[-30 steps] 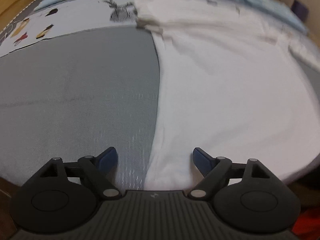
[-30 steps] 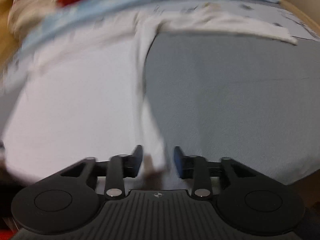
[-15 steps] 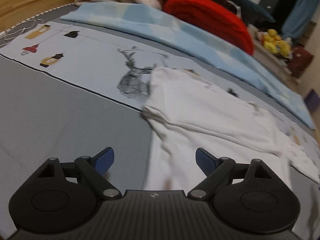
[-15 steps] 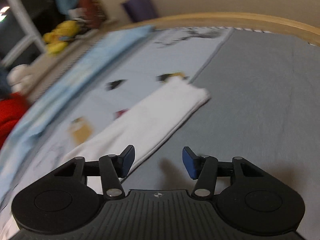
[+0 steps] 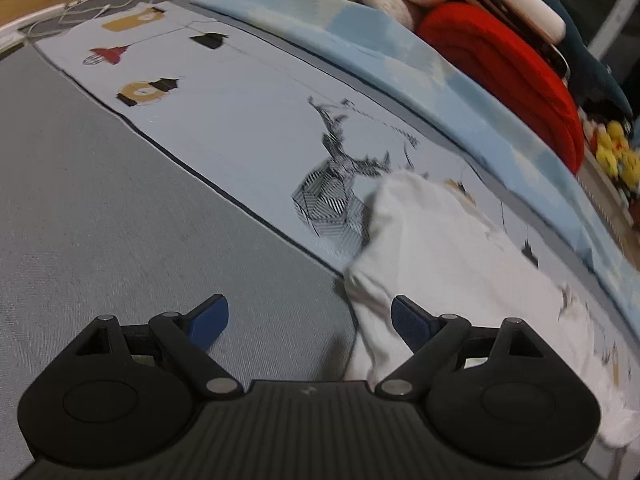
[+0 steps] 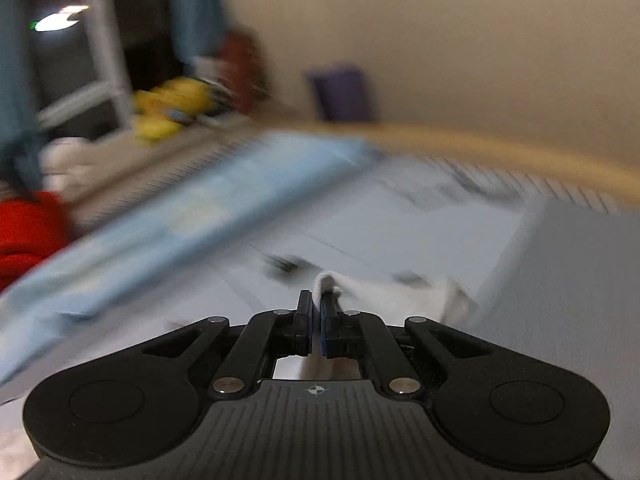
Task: Fold small clothes
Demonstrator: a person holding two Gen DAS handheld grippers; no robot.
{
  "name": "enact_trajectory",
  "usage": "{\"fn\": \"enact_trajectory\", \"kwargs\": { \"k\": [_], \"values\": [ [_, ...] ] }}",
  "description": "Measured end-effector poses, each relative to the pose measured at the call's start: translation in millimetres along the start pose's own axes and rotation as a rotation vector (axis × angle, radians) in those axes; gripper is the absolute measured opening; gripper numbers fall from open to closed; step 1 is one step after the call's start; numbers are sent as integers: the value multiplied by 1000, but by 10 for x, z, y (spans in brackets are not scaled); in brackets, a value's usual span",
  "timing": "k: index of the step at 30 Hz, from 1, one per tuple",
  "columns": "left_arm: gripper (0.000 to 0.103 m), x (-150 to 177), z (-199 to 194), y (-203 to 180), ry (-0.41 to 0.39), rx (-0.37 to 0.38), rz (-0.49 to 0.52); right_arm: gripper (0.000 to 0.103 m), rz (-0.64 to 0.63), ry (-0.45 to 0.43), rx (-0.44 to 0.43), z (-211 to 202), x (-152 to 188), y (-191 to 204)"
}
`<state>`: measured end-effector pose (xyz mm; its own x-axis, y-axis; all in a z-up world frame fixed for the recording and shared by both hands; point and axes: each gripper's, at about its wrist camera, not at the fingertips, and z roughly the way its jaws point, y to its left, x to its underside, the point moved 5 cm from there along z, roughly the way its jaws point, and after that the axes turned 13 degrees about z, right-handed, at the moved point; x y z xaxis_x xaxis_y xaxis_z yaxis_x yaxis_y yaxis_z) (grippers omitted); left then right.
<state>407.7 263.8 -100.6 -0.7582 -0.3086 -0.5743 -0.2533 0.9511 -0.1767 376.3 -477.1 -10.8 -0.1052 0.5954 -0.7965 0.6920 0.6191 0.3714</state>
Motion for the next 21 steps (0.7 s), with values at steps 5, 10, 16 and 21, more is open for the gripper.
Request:
{"fn": "enact_trajectory", "kwargs": {
  "k": [5,10,16,21],
  "values": [
    [92,-145,-86,231,-27,27,-102,3,-294,-92,-396,-1027,430,1856],
    [92,-221,-161,384,-38,7,-106,4,-463,56,-766,-2071,1949,3245],
    [92,-185,-57,509,28,25,-101,39,-802,527,-805,-2525,3918,3267],
    [92,-207,-118,466,7,49,-67,49,-721,461,-680,-2296,3227,2655]
  ]
}}
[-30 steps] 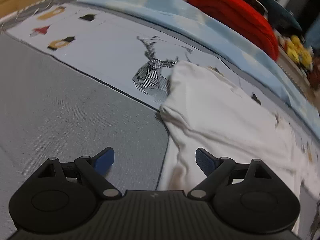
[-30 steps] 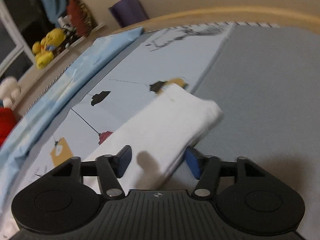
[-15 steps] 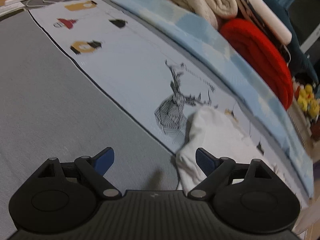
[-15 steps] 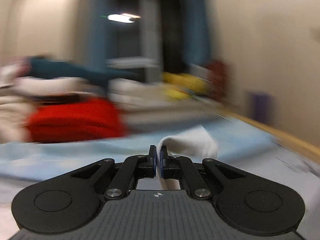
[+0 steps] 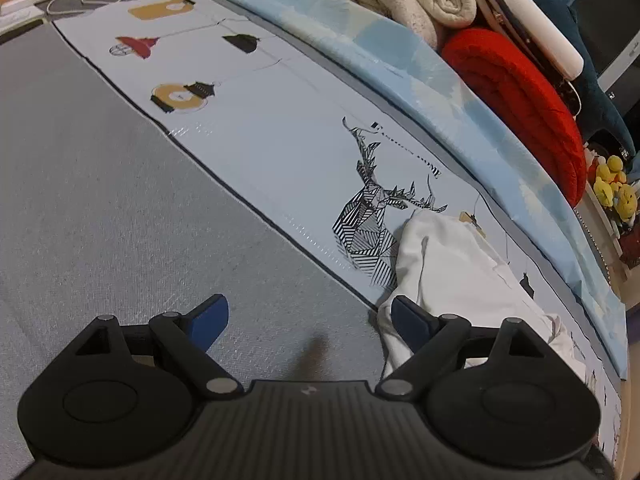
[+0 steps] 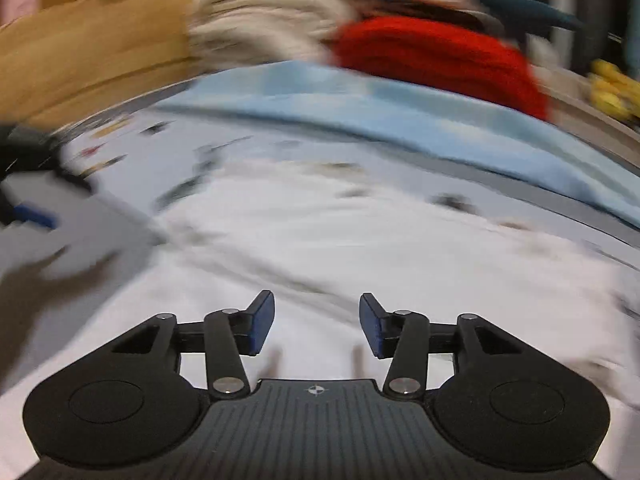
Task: Fold small clothes
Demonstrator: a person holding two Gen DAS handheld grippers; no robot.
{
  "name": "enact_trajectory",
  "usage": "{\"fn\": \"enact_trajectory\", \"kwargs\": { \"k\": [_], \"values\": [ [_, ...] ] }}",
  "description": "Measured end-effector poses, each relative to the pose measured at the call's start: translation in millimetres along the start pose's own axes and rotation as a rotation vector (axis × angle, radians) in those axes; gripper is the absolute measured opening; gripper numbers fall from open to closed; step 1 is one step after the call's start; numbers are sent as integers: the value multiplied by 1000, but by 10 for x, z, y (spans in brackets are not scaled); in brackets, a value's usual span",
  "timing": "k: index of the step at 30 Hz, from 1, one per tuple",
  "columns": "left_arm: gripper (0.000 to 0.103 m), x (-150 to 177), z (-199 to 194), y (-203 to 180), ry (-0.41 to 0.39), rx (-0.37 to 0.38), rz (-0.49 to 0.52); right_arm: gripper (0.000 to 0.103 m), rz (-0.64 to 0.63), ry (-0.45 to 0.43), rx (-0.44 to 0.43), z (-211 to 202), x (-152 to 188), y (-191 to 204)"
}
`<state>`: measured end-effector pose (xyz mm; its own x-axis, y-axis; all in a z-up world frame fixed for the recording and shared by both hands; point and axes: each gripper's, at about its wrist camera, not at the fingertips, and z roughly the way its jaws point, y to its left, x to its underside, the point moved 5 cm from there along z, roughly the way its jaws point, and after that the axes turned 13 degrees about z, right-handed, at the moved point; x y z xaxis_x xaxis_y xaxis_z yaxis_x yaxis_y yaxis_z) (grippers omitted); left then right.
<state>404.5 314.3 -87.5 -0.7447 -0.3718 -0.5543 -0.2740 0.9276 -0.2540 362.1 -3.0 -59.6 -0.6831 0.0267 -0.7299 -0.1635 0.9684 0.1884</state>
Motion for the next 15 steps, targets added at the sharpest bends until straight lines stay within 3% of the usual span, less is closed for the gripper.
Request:
{"fn": "enact_trajectory", "kwargs": {
  "k": [4,7,11,15],
  "values": [
    [92,20,0,-107,6,32,5,50,97,-61,198,-468,-68,-837],
    [92,60,12,-216,17,25,50,50,177,-70,328,-875,180,-1297],
    [92,164,7,-377,21,-2,184,50,282,-6,350,-1274,656,-1597],
    [92,329,-76,-526,28,23,302,50,264,-2,313,-1417,847,-1472]
  ]
}}
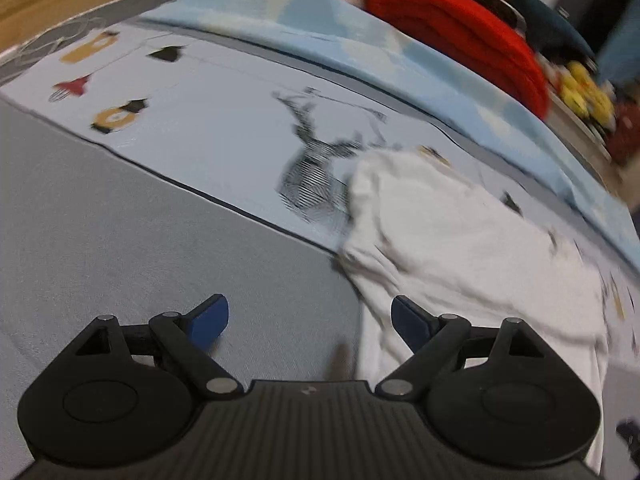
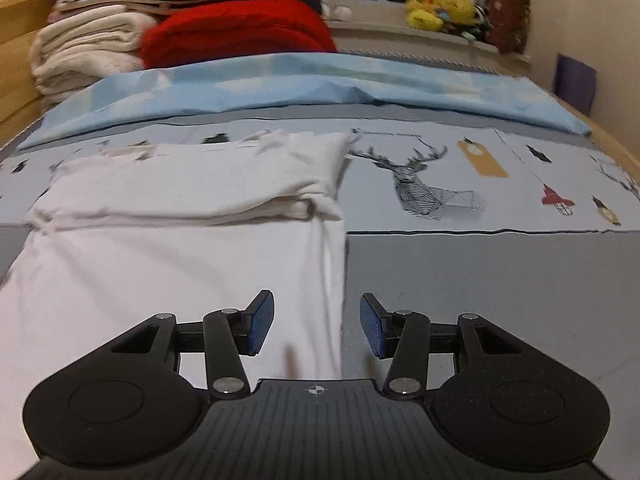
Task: Fold small clothes
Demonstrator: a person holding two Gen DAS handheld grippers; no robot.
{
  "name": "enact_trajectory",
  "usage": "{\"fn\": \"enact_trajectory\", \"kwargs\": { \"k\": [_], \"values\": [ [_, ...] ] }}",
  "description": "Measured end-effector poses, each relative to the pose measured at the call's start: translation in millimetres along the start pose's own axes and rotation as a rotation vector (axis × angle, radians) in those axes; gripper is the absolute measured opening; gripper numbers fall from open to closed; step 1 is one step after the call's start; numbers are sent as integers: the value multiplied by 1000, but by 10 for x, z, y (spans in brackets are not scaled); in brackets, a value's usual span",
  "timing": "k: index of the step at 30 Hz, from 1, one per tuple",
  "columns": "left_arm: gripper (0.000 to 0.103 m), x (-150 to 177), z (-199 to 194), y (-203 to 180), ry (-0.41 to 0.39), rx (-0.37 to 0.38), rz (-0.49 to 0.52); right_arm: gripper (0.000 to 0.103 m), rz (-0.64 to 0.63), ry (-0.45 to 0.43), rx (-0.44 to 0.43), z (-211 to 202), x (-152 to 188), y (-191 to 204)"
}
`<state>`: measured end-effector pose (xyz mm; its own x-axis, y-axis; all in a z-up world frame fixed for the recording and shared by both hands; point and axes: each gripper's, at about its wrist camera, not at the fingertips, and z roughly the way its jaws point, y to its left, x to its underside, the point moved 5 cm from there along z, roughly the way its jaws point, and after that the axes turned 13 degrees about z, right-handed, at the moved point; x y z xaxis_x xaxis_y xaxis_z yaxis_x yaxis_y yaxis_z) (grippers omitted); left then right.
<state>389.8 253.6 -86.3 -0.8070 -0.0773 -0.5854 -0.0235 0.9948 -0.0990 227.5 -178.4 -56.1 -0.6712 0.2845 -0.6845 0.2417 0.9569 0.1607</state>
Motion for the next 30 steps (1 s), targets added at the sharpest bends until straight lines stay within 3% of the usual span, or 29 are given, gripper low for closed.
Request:
{"fn": "enact_trajectory", "kwargs": {
  "k": [6,11,18,25,30],
  "values": [
    [92,344,-318,-317,-28,-17,136,50,-23,-15,-21,-220,210,141],
    [103,748,-595,-493,-70,-137,170,51,10,7,6,-386,448,96],
    [103,1284,-777,-524,-31,-109,163,51,50,-9,2,-645,754,-19],
    [103,1481,-906,-549,-32,-122,164,69,-13,1,-17,-829,980,10],
    [103,1529,-796,-488,29,-143,179,74,51,29,34,-768,986,-179]
  ]
}}
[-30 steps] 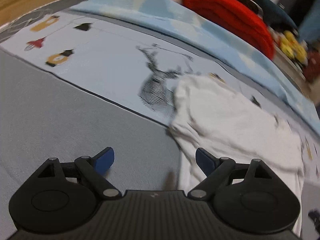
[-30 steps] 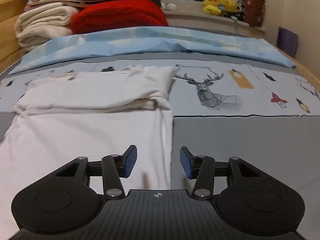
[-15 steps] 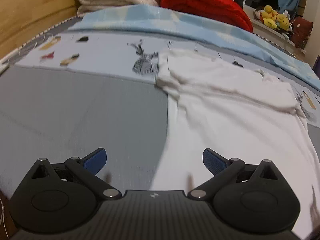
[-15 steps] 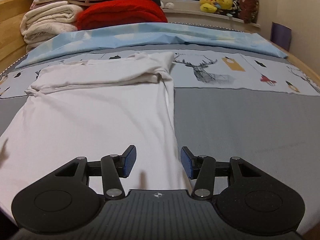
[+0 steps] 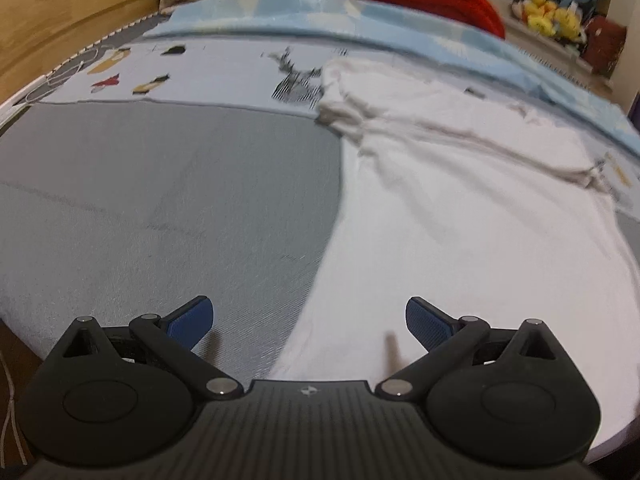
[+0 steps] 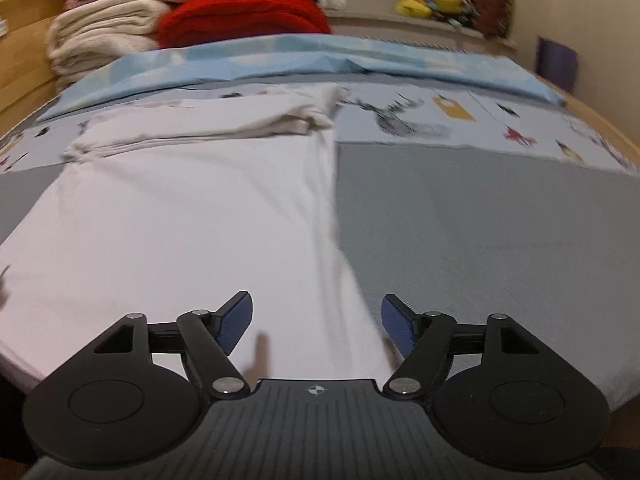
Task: Fold small clothes
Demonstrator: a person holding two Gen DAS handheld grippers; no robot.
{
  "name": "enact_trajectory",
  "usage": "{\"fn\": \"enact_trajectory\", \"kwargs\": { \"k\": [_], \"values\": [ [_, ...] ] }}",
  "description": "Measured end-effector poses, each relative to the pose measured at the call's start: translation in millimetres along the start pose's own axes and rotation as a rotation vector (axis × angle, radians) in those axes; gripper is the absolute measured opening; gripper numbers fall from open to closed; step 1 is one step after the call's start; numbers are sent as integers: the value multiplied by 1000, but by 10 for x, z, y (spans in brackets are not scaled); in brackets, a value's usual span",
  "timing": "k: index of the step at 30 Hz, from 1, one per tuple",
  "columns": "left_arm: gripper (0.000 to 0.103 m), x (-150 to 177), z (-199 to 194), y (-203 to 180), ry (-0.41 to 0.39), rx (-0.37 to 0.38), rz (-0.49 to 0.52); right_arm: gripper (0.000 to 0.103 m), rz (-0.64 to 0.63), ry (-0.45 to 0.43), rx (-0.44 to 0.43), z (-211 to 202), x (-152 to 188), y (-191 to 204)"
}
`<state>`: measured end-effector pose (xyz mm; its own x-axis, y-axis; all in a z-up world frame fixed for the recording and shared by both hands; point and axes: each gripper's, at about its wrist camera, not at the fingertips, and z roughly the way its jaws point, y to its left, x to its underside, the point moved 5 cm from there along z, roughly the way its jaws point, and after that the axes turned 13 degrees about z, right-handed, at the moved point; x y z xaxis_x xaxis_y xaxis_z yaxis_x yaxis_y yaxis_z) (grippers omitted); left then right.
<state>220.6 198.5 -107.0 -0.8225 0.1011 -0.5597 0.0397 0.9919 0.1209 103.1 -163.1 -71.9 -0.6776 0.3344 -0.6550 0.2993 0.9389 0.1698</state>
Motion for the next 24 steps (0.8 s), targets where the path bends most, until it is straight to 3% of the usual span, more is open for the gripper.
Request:
{"fn": "enact_trajectory", "kwargs": {
  "k": [3,5,7,10,13,15,16,17,18,19,20,21,24],
  "values": [
    [103,69,146,99,75,-16,-38,74,101,48,38,115,-20,-210],
    [103,114,232,166,118,25,-85,77,221,133,13,232,1,-364],
    [103,126,259,190,118,31,-94,83,261,128,-24,233,-13,-394],
    [103,130,276,117,132,13,-22,83,226,133,-21,233,9,-358],
    [103,164,242,-8,138,50,65,83,201,157,-26,220,21,-331],
    [103,189,227,-61,139,74,104,76,166,178,-24,194,31,-305],
    [102,198,240,-76,139,93,99,50,119,173,3,178,49,-278],
    [95,194,242,-75,138,94,97,17,79,156,33,154,46,-267],
    [86,176,214,-75,121,91,100,11,81,159,21,146,47,-267],
    [59,154,168,-79,101,103,104,7,109,173,-1,139,41,-271],
    [19,139,137,-85,93,130,94,6,116,176,-3,136,29,-277],
    [7,138,114,-78,102,181,62,5,116,175,2,118,16,-280],
    [7,198,-26,-38,95,240,14,5,139,156,-24,-75,-54,-293]
  ]
}}
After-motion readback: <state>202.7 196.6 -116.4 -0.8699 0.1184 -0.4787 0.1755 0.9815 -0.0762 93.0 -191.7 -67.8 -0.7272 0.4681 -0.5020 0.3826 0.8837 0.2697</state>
